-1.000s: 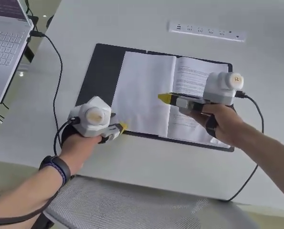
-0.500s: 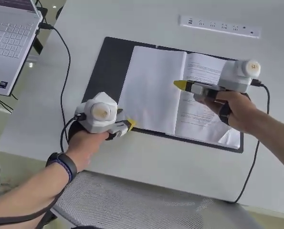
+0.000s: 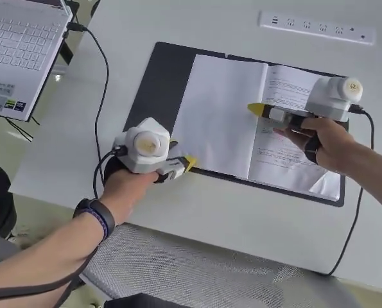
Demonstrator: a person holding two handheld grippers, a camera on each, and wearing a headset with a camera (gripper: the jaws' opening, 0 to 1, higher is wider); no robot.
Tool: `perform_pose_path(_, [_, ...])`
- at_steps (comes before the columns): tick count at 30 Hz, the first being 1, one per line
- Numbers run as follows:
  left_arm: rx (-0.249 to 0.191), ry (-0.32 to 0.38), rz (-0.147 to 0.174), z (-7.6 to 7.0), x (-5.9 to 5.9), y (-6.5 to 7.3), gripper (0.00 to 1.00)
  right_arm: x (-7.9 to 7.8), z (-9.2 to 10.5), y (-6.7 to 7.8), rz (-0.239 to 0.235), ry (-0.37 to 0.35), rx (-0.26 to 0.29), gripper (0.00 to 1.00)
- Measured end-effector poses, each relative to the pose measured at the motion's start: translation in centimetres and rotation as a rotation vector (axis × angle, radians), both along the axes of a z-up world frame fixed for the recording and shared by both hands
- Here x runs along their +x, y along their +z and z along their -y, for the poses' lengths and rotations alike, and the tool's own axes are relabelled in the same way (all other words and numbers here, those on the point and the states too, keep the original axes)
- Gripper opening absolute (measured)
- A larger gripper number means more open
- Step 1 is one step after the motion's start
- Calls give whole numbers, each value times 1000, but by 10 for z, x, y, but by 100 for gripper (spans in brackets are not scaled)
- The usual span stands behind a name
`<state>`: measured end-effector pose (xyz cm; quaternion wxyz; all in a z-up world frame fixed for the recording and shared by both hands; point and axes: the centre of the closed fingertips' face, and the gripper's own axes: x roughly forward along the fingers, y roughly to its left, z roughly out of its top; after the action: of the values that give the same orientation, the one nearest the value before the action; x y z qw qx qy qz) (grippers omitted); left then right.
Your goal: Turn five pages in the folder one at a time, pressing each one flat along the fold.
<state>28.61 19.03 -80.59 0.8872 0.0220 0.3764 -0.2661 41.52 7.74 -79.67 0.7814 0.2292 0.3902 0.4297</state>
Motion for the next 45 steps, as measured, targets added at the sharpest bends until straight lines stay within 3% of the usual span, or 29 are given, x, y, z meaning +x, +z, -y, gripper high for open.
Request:
perform_pose_path(16, [1,2,2,1,1,2,33,-2,-1,3,4,-3,0,0])
perform_pose_path(19, [2,0,0,1,1,2,33,8,0,2,-32,-44,36,0])
perform_pose_path(21, [1,0,0,1,0,2,33,14,0,3,-23,-61,41,0])
perform_pose_path(25, [-3,7,-6,1,0,4,33,35,3,5,-37,-153,85,0])
perform_pose_path(26, [-9,13,-7,2,0,4,34,47,7,0,-47,-184,102,0])
perform_pose_path(31, [-18,25,-2,1,1,4,34,64,4,0,-51,-243,130,0])
perform_pose_path(34, [-21,30,-3,1,1,3,34,84,10,-5,-73,-296,165,0])
perform_pose_path(45, [-35,43,-2,1,2,4,33,126,16,-11,-110,-392,193,0])
